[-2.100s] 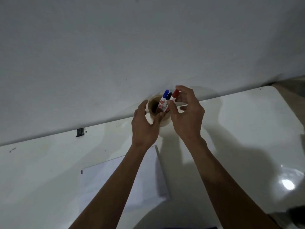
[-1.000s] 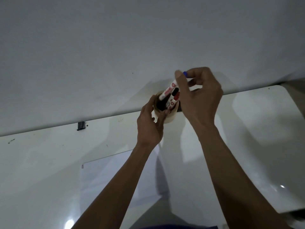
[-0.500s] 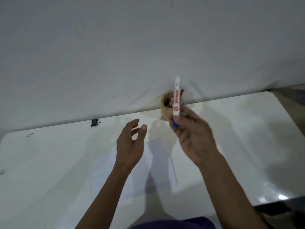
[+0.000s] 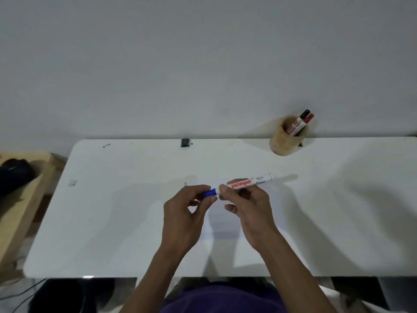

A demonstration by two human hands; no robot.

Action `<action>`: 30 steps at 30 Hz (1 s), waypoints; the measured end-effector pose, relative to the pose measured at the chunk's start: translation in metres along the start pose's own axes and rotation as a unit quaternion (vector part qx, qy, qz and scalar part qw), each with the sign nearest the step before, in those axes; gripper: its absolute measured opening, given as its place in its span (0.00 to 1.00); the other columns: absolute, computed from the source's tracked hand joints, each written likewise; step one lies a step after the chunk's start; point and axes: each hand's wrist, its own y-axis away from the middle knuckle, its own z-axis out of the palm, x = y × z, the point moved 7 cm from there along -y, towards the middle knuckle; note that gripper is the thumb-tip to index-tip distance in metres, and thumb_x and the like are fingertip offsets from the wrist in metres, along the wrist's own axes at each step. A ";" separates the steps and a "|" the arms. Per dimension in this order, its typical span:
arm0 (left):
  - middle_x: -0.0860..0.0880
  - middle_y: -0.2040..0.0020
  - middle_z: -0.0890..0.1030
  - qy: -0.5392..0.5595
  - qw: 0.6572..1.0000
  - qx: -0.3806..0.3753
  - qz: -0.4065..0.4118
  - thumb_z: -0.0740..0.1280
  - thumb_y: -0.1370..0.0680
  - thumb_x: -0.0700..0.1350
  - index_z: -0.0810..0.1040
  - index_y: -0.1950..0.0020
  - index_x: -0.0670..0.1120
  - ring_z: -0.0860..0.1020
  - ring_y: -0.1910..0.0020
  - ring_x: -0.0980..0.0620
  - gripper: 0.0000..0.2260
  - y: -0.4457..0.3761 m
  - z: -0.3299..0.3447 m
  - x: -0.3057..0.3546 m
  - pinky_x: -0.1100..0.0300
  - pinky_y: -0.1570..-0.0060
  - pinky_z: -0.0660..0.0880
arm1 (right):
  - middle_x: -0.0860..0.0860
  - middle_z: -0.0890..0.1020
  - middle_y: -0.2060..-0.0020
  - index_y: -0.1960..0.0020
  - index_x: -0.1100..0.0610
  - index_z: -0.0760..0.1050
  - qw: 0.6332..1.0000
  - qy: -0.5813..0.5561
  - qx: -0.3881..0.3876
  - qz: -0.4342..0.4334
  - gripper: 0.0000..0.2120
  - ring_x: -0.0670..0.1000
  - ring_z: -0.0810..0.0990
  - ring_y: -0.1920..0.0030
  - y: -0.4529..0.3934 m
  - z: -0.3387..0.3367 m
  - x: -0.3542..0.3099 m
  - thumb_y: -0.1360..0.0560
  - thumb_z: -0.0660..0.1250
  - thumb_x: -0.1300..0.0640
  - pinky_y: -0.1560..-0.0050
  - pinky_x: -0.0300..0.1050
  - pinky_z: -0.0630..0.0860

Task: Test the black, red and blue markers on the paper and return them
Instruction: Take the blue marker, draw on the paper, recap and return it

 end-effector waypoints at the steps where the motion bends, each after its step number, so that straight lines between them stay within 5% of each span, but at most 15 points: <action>1: 0.62 0.55 0.84 0.002 1.000 0.004 -0.002 0.76 0.26 0.45 0.84 0.49 0.53 0.82 0.55 0.61 0.08 0.003 -0.007 -0.006 0.72 0.54 0.76 | 0.57 0.87 0.57 0.52 0.59 0.82 1.000 -0.002 -0.002 0.002 0.06 0.55 0.87 0.53 0.004 0.006 0.005 0.24 0.75 0.56 0.51 0.50 0.79; 9: 0.62 0.69 0.82 0.038 0.990 -0.096 -0.097 0.72 0.23 0.43 0.84 0.60 0.55 0.79 0.68 0.61 0.09 0.012 -0.039 -0.053 0.74 0.64 0.71 | 0.50 0.87 0.61 0.54 0.58 0.82 1.000 -0.011 0.005 -0.001 0.05 0.52 0.86 0.56 0.020 0.035 0.035 0.21 0.70 0.59 0.52 0.49 0.78; 12: 0.53 0.67 0.85 0.034 0.985 -0.098 -0.137 0.74 0.24 0.45 0.85 0.60 0.53 0.79 0.68 0.59 0.06 0.006 -0.051 -0.076 0.69 0.64 0.74 | 0.49 0.87 0.62 0.54 0.59 0.82 0.999 -0.025 0.035 -0.005 0.05 0.53 0.85 0.57 0.015 0.030 0.035 0.21 0.70 0.59 0.55 0.48 0.79; 19: 0.51 0.61 0.83 -0.074 0.984 0.014 -0.164 0.74 0.25 0.44 0.82 0.55 0.46 0.79 0.65 0.56 0.03 -0.033 -0.069 -0.112 0.70 0.61 0.71 | 0.50 0.87 0.60 0.52 0.59 0.82 0.999 -0.001 0.046 0.002 0.04 0.52 0.84 0.57 -0.010 0.026 0.040 0.21 0.72 0.58 0.56 0.47 0.79; 30: 0.41 0.55 0.81 -0.219 0.962 -0.068 -0.146 0.71 0.22 0.40 0.82 0.51 0.39 0.79 0.57 0.42 0.04 -0.098 -0.036 -0.145 0.56 0.57 0.71 | 0.49 0.88 0.61 0.48 0.59 0.81 0.997 0.058 0.048 -0.012 0.04 0.46 0.86 0.62 -0.043 0.023 0.048 0.21 0.72 0.59 0.60 0.41 0.81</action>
